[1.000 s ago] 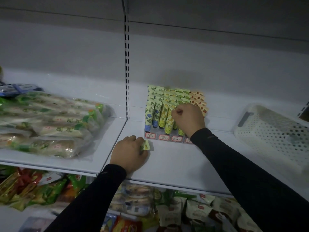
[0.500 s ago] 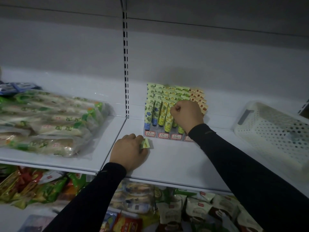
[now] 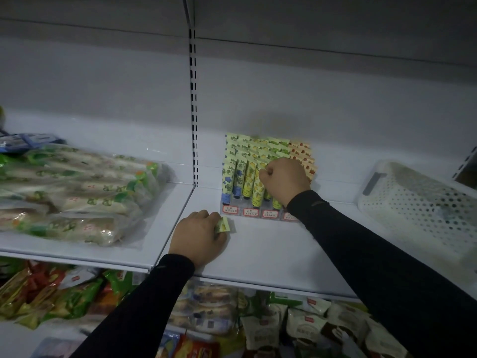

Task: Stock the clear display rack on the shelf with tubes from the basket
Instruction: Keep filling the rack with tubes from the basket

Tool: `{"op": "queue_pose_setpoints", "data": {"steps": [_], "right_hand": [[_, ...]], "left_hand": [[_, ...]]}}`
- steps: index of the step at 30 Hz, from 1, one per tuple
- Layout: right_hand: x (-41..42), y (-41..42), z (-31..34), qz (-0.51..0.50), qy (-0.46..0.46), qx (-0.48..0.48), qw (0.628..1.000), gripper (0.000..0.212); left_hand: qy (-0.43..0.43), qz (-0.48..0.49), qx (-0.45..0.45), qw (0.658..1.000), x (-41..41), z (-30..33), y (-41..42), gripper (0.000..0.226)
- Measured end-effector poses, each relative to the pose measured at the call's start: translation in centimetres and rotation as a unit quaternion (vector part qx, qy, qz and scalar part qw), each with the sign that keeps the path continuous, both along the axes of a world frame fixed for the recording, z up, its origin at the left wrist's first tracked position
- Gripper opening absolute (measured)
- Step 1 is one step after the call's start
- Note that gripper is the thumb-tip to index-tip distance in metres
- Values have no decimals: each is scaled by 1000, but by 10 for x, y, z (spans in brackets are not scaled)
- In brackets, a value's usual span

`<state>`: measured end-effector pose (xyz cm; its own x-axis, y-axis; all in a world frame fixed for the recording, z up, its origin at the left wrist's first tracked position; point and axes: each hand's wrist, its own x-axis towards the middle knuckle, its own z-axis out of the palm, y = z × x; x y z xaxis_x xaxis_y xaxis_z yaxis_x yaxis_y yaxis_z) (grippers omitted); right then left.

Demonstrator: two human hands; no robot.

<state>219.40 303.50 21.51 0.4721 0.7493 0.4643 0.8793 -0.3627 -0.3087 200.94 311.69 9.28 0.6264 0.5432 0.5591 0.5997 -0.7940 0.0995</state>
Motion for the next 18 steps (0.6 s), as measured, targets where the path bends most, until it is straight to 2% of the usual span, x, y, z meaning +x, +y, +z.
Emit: {"op": "queue_pose_setpoints", "data": {"steps": [5, 12, 15, 18], "right_hand": [[3, -4, 4, 2, 11, 29, 1000, 56], [-4, -23, 4, 26, 11, 101, 995, 49], [-10, -34, 1, 94, 37, 86, 991, 42], [-18, -43, -3, 163, 95, 36, 981, 30]], "left_hand": [[-2, -10, -6, 1000, -1, 0, 1, 23], [-38, -53, -44, 997, -3, 1, 2, 22], [-33, -91, -119, 988, -4, 15, -1, 20], [-47, -122, -285, 950, -3, 42, -9, 34]]}}
